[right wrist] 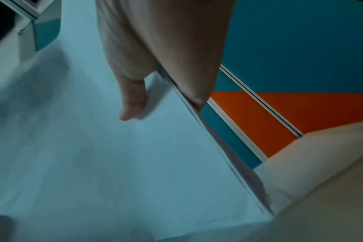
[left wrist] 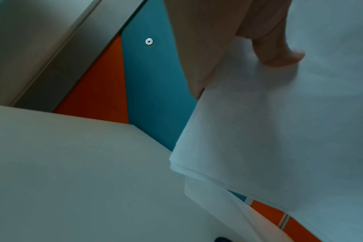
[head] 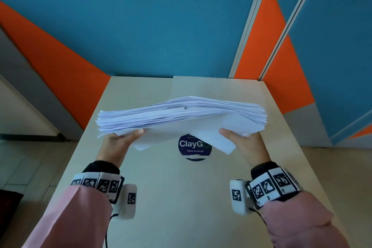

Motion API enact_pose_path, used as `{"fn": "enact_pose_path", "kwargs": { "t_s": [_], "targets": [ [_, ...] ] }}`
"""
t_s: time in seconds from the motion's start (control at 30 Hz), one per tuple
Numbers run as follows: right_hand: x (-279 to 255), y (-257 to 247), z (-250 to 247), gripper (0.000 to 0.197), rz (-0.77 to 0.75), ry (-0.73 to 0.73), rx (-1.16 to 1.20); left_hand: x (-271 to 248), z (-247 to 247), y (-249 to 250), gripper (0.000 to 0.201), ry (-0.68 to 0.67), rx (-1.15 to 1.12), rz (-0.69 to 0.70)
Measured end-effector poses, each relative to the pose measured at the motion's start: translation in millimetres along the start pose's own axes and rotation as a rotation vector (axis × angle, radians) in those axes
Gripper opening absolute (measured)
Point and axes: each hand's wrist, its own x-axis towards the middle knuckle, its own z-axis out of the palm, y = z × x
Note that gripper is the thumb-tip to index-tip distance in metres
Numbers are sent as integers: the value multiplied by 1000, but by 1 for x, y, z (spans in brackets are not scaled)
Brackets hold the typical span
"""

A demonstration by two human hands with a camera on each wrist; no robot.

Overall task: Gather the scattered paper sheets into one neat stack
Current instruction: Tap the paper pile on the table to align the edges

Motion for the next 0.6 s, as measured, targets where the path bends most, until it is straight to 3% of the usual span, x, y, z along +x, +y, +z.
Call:
{"fn": "enact_pose_path", "kwargs": {
  "t_s": [0.1, 0.23, 0.37, 0.53, 0.6],
  "targets": [
    [-1, 23, 2, 35, 117, -42, -27, -1, 1, -13, 14, -60, 21, -60],
    [-7, 54, 4, 47, 297, -123, -62, 1, 4, -34, 52, -147, -10, -101],
    [-5, 60, 4, 44, 326, -130, -75, 5, 7, -34, 36, -121, -53, -95],
    [-2, 47, 3, 37, 257, -79, -63, 8, 5, -28, 23, -102, -52, -59],
    [-3, 47, -1, 40, 304, -104, -113, 10, 1, -27, 31, -129, -7, -71]
  ]
}}
